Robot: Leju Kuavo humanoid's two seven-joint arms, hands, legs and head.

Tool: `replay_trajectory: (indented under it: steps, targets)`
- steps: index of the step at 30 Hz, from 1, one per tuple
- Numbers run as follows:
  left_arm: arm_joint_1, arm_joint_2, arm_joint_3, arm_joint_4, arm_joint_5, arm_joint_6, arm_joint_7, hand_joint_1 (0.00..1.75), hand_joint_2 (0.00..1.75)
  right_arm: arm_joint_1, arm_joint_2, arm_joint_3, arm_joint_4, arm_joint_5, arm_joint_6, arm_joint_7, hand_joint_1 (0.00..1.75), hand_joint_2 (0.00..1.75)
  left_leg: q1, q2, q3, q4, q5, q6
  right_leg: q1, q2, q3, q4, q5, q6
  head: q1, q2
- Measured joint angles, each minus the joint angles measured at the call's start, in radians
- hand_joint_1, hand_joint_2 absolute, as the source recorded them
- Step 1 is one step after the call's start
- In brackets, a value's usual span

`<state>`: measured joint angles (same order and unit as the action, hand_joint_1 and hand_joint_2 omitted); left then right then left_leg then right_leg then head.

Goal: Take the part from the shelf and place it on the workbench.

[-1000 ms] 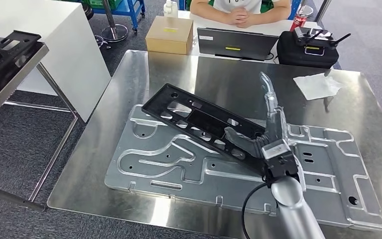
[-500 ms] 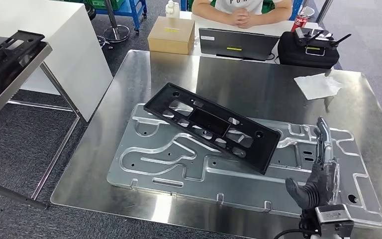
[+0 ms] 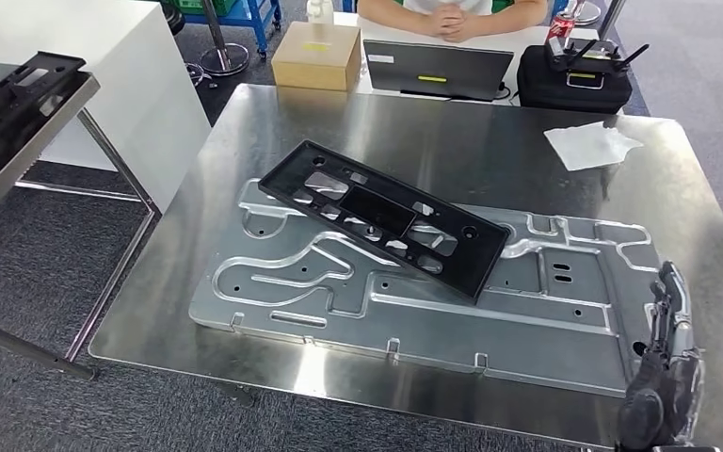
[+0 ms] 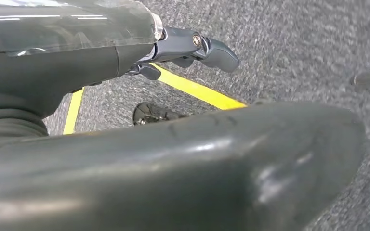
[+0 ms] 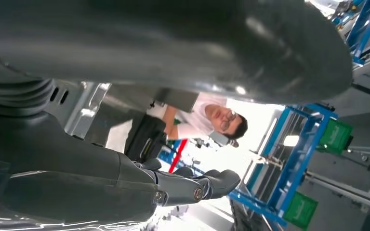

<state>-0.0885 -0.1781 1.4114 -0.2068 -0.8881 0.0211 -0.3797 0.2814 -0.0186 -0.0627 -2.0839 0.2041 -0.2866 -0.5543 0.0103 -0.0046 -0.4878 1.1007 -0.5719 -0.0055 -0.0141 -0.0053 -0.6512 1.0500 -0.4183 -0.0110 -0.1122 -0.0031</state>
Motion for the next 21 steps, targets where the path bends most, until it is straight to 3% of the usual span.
replay_trajectory:
  steps: [2,5,6,7,9,10,11,12,13,14,16,17,18,20,21]
  targets:
    - [-0.001,0.004,-0.011,0.000,-0.012,-0.008,-0.002,0.00,0.00,0.023,0.010,-0.027,-0.024,0.000,0.001,-0.006,0.00,0.00,-0.009,0.001,0.052,-0.093,0.011,0.009,-0.001,-0.002,-0.004,-0.003,0.015,0.011,0.000,0.000]
    - [-0.001,0.005,-0.026,0.000,-0.024,-0.021,-0.002,0.00,0.00,0.054,0.026,-0.068,-0.057,0.007,0.003,-0.014,0.00,0.00,-0.013,0.000,0.044,-0.117,0.036,0.019,-0.007,-0.005,-0.002,-0.016,0.036,0.033,0.000,0.000]
    - [-0.001,0.006,-0.030,0.000,-0.028,-0.027,-0.002,0.00,0.00,0.064,0.031,-0.082,-0.067,0.015,0.003,-0.016,0.00,0.00,-0.012,0.000,0.037,-0.124,0.050,0.026,-0.008,-0.004,-0.006,-0.009,0.021,0.038,0.000,0.000]
    - [-0.001,0.007,-0.034,0.000,-0.031,-0.034,-0.002,0.00,0.00,0.074,0.036,-0.096,-0.076,0.026,0.002,-0.017,0.00,0.00,-0.009,-0.001,0.027,-0.132,0.066,0.032,-0.008,-0.003,-0.014,0.014,-0.013,0.041,0.000,0.000]
    - [-0.001,0.010,-0.043,0.000,-0.039,-0.045,-0.001,0.00,0.00,0.091,0.048,-0.123,-0.089,0.053,0.000,-0.020,0.00,0.00,-0.009,-0.003,0.001,-0.135,0.091,0.041,-0.008,0.000,-0.039,0.116,-0.117,0.044,0.000,0.000]
    - [0.000,0.011,-0.046,0.000,-0.042,-0.049,0.000,0.00,0.00,0.099,0.054,-0.135,-0.095,0.068,0.000,-0.020,0.00,0.00,-0.010,-0.006,-0.014,-0.133,0.102,0.042,-0.008,0.001,-0.049,0.178,-0.155,0.045,0.000,0.000]
    - [0.001,0.013,-0.049,0.000,-0.044,-0.052,0.001,0.00,0.00,0.107,0.060,-0.145,-0.100,0.083,-0.001,-0.020,0.00,0.00,-0.011,-0.010,-0.030,-0.130,0.113,0.041,-0.008,0.001,-0.049,0.224,-0.168,0.046,0.000,0.000]
    - [0.001,0.013,-0.052,0.000,-0.046,-0.053,0.002,0.00,0.00,0.114,0.065,-0.153,-0.104,0.097,-0.001,-0.020,0.00,0.00,-0.012,-0.015,-0.046,-0.126,0.124,0.040,-0.008,0.002,-0.037,0.243,-0.158,0.047,0.000,0.000]
    - [0.001,0.014,-0.054,0.000,-0.047,-0.054,0.003,0.00,0.00,0.119,0.070,-0.160,-0.107,0.107,0.000,-0.020,0.00,0.00,-0.012,-0.022,-0.063,-0.120,0.133,0.037,-0.008,0.005,-0.008,0.226,-0.132,0.045,0.000,0.000]
    - [0.001,0.014,-0.057,0.000,-0.048,-0.054,0.003,0.00,0.00,0.124,0.073,-0.166,-0.110,0.116,0.000,-0.019,0.00,0.00,-0.012,-0.030,-0.079,-0.113,0.141,0.034,-0.008,0.015,0.039,0.172,-0.107,0.042,0.000,0.000]
    - [-0.001,0.014,-0.062,0.000,-0.047,-0.054,0.006,0.00,0.00,0.133,0.080,-0.174,-0.115,0.133,0.003,-0.017,0.00,0.00,-0.014,-0.047,-0.106,-0.099,0.155,0.025,-0.007,0.053,0.142,0.030,-0.102,0.031,0.000,0.000]
    - [-0.003,0.014,-0.063,0.000,-0.045,-0.053,0.008,0.00,0.00,0.138,0.082,-0.177,-0.118,0.142,0.005,-0.015,0.00,0.00,-0.014,-0.056,-0.114,-0.094,0.162,0.020,-0.006,0.067,0.174,-0.023,-0.111,0.027,0.000,0.000]
    - [-0.004,0.014,-0.064,0.000,-0.042,-0.052,0.010,0.00,0.00,0.140,0.085,-0.178,-0.119,0.152,0.007,-0.014,0.00,0.00,-0.014,-0.064,-0.120,-0.093,0.171,0.014,-0.004,0.071,0.187,-0.048,-0.121,0.023,0.000,0.000]
    - [-0.003,0.015,-0.063,0.000,-0.033,-0.047,0.012,0.00,0.00,0.140,0.089,-0.179,-0.118,0.176,0.013,-0.007,0.00,0.00,-0.011,-0.078,-0.128,-0.093,0.184,0.002,-0.004,0.049,0.180,-0.057,-0.109,0.015,0.000,0.000]
    - [-0.002,0.015,-0.062,0.000,-0.026,-0.043,0.013,0.00,0.00,0.136,0.092,-0.178,-0.116,0.192,0.016,-0.002,0.00,0.00,-0.011,-0.071,-0.136,-0.083,0.174,-0.004,-0.006,0.037,0.173,-0.060,-0.099,0.008,0.000,0.000]
